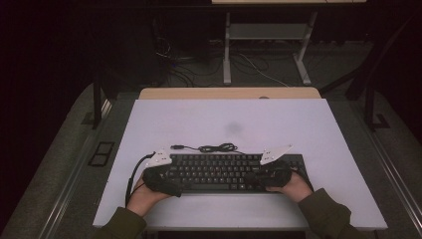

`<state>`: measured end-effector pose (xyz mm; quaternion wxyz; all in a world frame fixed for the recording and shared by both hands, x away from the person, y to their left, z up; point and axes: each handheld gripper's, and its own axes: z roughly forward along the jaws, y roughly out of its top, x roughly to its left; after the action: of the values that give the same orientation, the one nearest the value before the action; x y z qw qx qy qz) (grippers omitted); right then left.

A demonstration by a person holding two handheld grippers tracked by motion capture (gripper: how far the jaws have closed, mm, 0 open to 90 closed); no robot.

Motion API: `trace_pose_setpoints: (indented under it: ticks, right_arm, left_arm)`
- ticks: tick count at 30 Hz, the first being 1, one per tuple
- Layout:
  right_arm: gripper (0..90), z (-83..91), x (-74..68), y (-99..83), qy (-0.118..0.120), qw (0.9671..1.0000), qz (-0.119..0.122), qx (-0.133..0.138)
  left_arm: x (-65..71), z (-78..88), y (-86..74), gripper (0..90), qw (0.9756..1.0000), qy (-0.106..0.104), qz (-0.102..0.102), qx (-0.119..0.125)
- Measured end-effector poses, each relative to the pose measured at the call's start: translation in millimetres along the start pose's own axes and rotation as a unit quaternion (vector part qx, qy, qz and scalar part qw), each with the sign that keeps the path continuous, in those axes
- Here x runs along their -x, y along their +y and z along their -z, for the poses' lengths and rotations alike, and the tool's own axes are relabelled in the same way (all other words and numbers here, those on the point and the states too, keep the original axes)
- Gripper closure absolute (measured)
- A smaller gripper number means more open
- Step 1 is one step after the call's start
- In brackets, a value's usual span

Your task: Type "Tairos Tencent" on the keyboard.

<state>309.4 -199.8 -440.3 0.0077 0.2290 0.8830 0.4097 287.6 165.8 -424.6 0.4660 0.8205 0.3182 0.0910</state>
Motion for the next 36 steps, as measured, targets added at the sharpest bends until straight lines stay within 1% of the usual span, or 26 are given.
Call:
trace_pose_setpoints:
  ticks: [8, 14, 25, 31, 36]
  right_arm:
    - [89.2, 0.0, 0.2, 0.0, 0.000, 1.0000, 0.000, 0.000]
    - [89.2, 0.0, 0.0, 0.0, 0.000, 1.0000, 0.000, 0.000]
    - [89.2, -0.1, 0.1, -0.2, 0.000, 1.0000, -0.001, 0.001]
    - [89.2, 0.0, 0.3, -0.2, 0.001, 1.0000, -0.002, 0.000]
    - [89.2, 0.0, 0.2, -0.3, 0.001, 1.0000, -0.003, 0.001]
  left_arm:
    - [0.2, -4.9, 4.5, 0.0, 1.0000, -0.001, -0.001, 0.002]
    - [1.2, -10.0, 8.4, 0.0, 1.0000, -0.008, -0.002, 0.003]
    - [0.9, -16.3, 15.3, 0.0, 0.9999, -0.012, 0.005, 0.010]
    - [1.7, -19.5, 19.5, 2.7, 0.9998, -0.015, 0.008, 0.014]
    - [1.9, -23.5, 23.3, 5.6, 0.9997, -0.021, 0.004, 0.013]
